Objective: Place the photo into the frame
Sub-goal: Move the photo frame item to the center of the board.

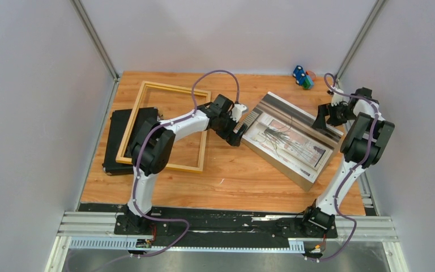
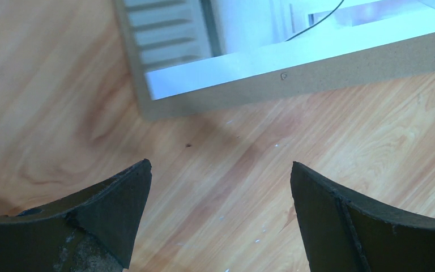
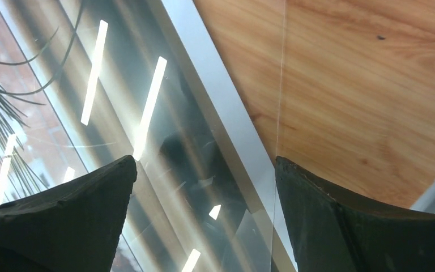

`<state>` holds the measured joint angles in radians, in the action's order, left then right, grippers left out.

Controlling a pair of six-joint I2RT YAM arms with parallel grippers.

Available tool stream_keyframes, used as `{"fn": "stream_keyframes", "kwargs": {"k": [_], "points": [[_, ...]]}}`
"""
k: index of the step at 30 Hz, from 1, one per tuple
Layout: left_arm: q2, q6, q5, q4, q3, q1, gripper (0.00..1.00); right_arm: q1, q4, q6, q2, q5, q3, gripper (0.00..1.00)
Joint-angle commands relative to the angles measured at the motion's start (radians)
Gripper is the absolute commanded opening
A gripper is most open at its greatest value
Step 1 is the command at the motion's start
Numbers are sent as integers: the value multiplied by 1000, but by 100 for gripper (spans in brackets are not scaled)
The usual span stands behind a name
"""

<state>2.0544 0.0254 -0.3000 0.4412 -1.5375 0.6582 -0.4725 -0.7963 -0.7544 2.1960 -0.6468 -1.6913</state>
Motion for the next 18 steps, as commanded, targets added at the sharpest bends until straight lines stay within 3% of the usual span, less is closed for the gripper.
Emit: {"fn": "stream_keyframes", "kwargs": {"k": [1, 11, 18], "points": [[53, -131, -10, -23, -47, 54, 100, 34, -80, 16, -39, -25, 71, 96], [56, -343, -13, -115, 30, 77, 100, 98, -10, 87, -145, -23, 205, 94], [8, -396, -2, -162, 84, 77, 100, 118, 52, 158, -208, -9, 289, 93]]}}
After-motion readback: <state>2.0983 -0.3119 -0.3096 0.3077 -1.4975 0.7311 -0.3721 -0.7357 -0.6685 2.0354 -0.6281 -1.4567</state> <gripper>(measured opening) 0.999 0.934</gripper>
